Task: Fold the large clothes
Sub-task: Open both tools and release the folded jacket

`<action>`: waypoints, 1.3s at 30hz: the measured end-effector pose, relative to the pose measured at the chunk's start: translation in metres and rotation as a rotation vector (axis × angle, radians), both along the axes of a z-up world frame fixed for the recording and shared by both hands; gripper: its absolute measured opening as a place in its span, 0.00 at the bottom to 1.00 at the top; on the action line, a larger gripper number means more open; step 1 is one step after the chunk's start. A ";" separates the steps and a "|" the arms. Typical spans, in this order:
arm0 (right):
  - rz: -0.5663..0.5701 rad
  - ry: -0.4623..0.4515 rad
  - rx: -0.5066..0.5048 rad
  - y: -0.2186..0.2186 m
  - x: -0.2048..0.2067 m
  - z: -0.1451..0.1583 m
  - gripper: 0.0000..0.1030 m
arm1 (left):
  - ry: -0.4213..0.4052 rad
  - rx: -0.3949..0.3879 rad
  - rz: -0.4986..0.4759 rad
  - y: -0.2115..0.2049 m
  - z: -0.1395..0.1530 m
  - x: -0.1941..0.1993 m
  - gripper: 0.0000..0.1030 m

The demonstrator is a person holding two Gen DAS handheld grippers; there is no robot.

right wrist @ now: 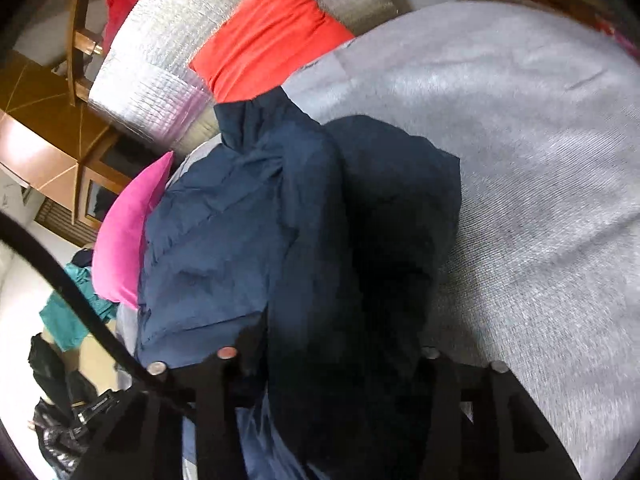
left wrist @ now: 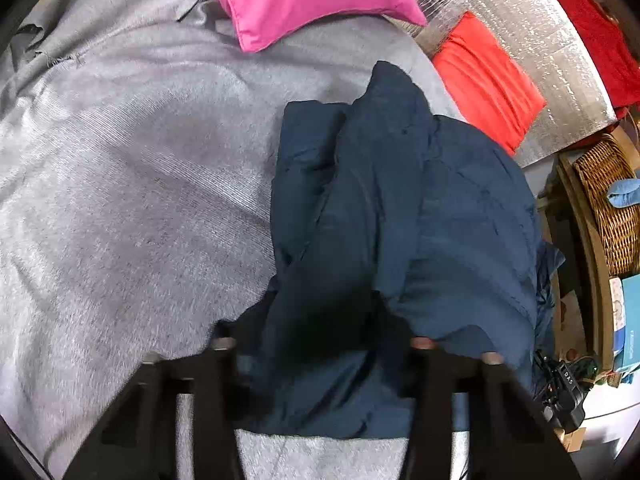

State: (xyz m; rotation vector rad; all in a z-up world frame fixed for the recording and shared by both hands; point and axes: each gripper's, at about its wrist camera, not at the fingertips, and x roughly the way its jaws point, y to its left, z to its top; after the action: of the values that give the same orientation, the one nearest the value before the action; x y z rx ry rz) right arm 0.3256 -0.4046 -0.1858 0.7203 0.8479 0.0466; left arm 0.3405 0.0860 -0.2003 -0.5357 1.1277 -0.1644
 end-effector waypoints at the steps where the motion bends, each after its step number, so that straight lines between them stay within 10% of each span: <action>1: -0.006 -0.004 -0.013 0.003 -0.001 0.003 0.41 | -0.009 0.002 0.002 0.000 0.003 -0.004 0.30; 16: 0.010 0.016 0.114 0.003 -0.099 0.021 0.35 | -0.034 -0.068 -0.040 0.027 0.018 -0.113 0.21; 21: 0.047 0.102 0.078 0.010 -0.129 0.003 0.50 | -0.009 -0.035 -0.042 0.038 0.004 -0.146 0.37; 26: 0.016 0.129 0.085 -0.008 -0.137 0.015 0.63 | 0.032 -0.038 -0.006 0.055 0.016 -0.143 0.49; 31: -0.135 -0.043 -0.095 -0.033 -0.156 0.075 0.82 | -0.135 0.068 0.114 0.070 0.070 -0.130 0.67; 39: 0.025 -0.018 -0.056 0.008 -0.049 0.069 0.82 | -0.125 0.054 0.094 0.031 0.054 -0.043 0.67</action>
State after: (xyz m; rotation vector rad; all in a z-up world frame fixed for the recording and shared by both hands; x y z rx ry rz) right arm 0.2761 -0.3966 -0.1166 0.6560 0.8379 0.0516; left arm 0.2973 0.1174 -0.1466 -0.5226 0.9806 -0.0846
